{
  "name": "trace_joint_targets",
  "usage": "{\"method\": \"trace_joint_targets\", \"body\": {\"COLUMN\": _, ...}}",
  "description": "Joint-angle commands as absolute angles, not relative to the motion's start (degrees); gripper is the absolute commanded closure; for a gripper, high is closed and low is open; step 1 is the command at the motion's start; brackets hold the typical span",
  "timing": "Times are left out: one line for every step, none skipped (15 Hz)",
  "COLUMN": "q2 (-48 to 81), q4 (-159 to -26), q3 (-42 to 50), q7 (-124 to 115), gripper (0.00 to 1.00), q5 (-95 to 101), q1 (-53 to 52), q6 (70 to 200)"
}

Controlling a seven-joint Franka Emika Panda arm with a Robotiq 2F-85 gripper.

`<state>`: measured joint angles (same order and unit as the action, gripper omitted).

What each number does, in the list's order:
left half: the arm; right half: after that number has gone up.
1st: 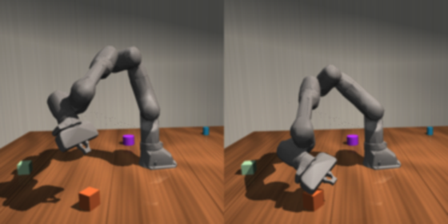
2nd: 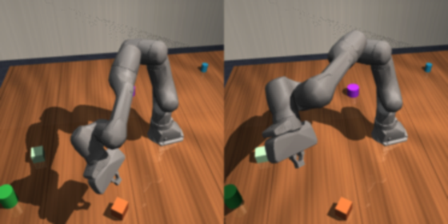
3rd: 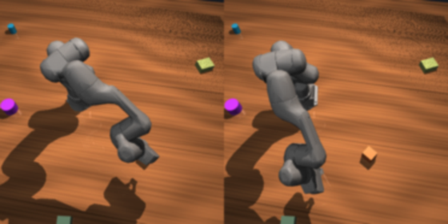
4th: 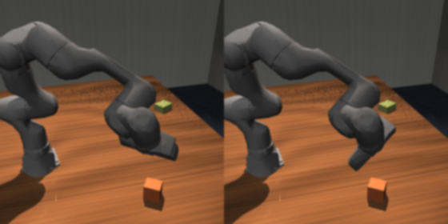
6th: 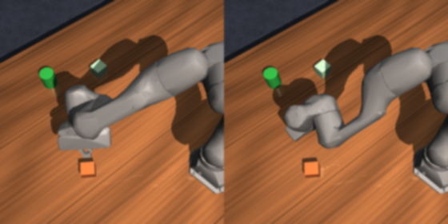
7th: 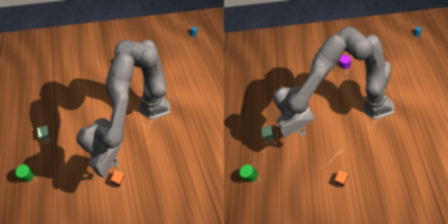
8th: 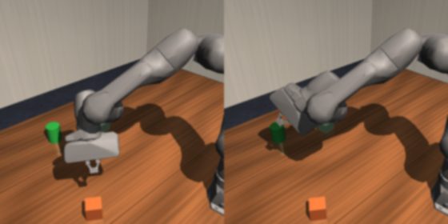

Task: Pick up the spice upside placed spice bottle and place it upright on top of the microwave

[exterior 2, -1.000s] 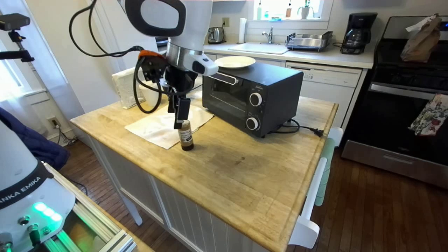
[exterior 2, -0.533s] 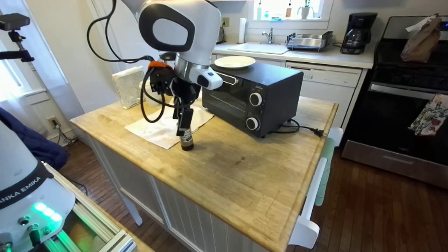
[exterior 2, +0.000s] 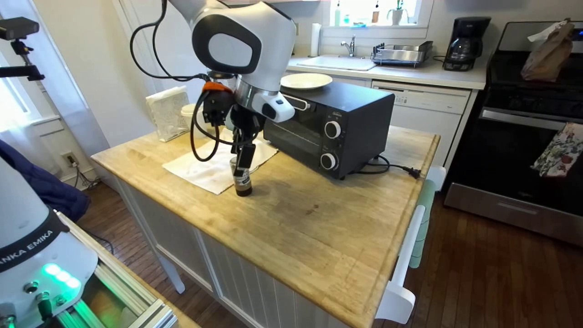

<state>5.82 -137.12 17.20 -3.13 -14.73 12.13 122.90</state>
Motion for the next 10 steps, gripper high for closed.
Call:
{"method": "trace_joint_targets", "body": {"q2": 10.1, "q4": -133.1, "q3": 16.1, "q7": -2.4, "gripper": 0.00, "q5": -17.6, "q1": 13.9, "q6": 120.9}}
{"method": "trace_joint_targets", "body": {"q2": 11.2, "q4": -132.0, "q3": 16.1, "q7": -1.9, "gripper": 0.00, "q5": -18.0, "q1": 14.2, "q6": 119.9}}
{"method": "trace_joint_targets", "body": {"q2": 12.3, "q4": -130.9, "q3": 15.9, "q7": -2.0, "gripper": 0.00, "q5": -18.2, "q1": 14.5, "q6": 118.9}}
{"method": "trace_joint_targets", "body": {"q2": 13.3, "q4": -130.0, "q3": 15.8, "q7": -1.9, "gripper": 0.00, "q5": -18.3, "q1": 14.7, "q6": 118.0}}
{"method": "trace_joint_targets", "body": {"q2": 14.2, "q4": -129.1, "q3": 15.6, "q7": -1.6, "gripper": 0.00, "q5": -18.6, "q1": 14.9, "q6": 116.7}}
{"method": "trace_joint_targets", "body": {"q2": 15.2, "q4": -127.9, "q3": 15.3, "q7": -1.4, "gripper": 0.00, "q5": -18.7, "q1": 15.1, "q6": 115.2}}
{"method": "trace_joint_targets", "body": {"q2": 16.1, "q4": -126.9, "q3": 15.2, "q7": -1.4, "gripper": 0.07, "q5": -18.6, "q1": 15.3, "q6": 113.8}}
{"method": "trace_joint_targets", "body": {"q2": 17.1, "q4": -125.9, "q3": 15.0, "q7": -1.6, "gripper": 0.26, "q5": -18.5, "q1": 15.4, "q6": 112.5}}
{"method": "trace_joint_targets", "body": {"q2": 18.0, "q4": -125.0, "q3": 14.9, "q7": -1.9, "gripper": 0.34, "q5": -18.3, "q1": 15.5, "q6": 111.4}}
{"method": "trace_joint_targets", "body": {"q2": 18.7, "q4": -124.2, "q3": 14.8, "q7": -2.2, "gripper": 0.41, "q5": -18.1, "q1": 15.7, "q6": 110.4}}
